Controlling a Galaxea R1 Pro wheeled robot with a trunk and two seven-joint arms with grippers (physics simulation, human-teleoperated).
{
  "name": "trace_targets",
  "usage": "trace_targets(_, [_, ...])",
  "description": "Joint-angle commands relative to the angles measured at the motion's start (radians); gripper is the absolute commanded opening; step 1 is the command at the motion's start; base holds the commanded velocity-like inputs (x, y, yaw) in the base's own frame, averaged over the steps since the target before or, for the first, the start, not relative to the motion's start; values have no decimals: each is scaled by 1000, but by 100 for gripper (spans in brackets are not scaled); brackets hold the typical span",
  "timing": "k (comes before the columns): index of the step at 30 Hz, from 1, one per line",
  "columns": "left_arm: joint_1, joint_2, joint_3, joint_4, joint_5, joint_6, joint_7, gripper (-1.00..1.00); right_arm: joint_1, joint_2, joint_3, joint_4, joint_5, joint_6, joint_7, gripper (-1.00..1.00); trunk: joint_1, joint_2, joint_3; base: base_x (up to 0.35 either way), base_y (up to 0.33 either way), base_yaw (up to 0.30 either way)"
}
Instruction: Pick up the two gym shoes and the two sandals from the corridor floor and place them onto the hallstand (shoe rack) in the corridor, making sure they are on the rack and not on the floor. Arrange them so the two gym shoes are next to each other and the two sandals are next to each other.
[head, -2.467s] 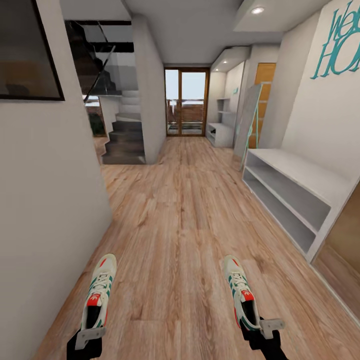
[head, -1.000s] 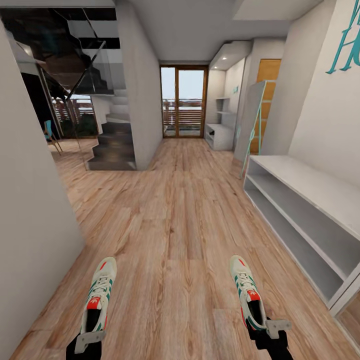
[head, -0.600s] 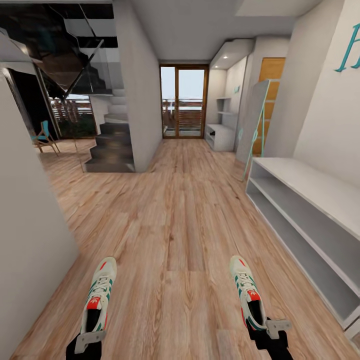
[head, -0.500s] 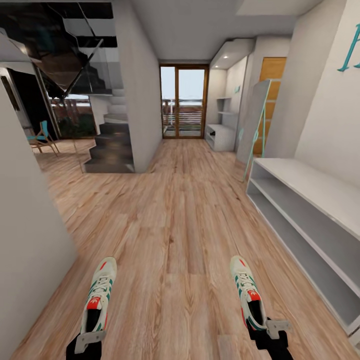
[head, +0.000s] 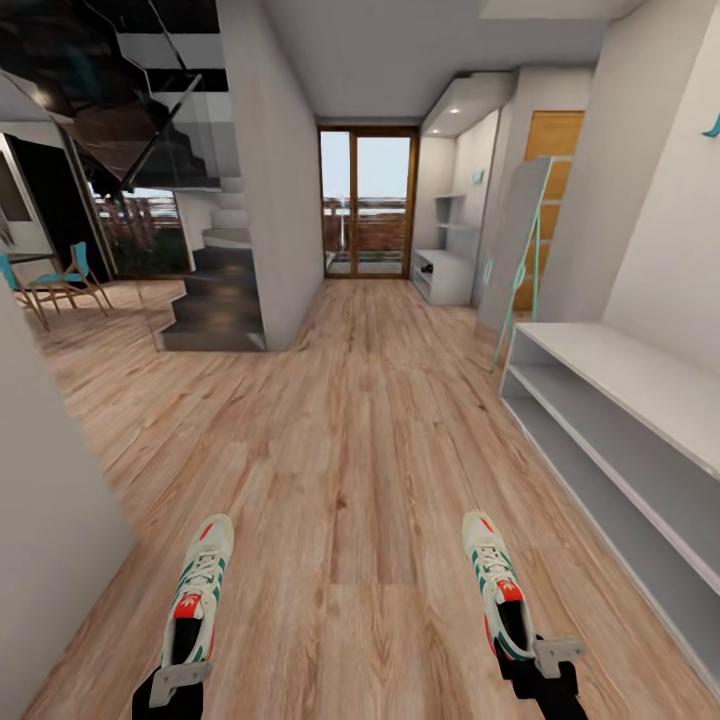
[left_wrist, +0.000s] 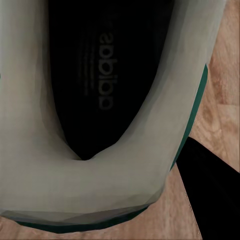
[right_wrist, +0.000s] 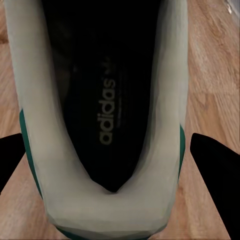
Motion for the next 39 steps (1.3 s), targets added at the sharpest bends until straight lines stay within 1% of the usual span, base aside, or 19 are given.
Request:
trace_targets(1, [-1, 0, 2, 1, 5, -3, -5, -100, -1, 0, -9, 0, 2, -3, 8, -100, 0, 0, -1, 340, 0, 0])
trace_targets(39, [0, 0, 2, 3, 3, -3, -5, -100, -1, 2, -9, 0, 6, -3, 13, -100, 0, 0, -1, 340, 0, 0])
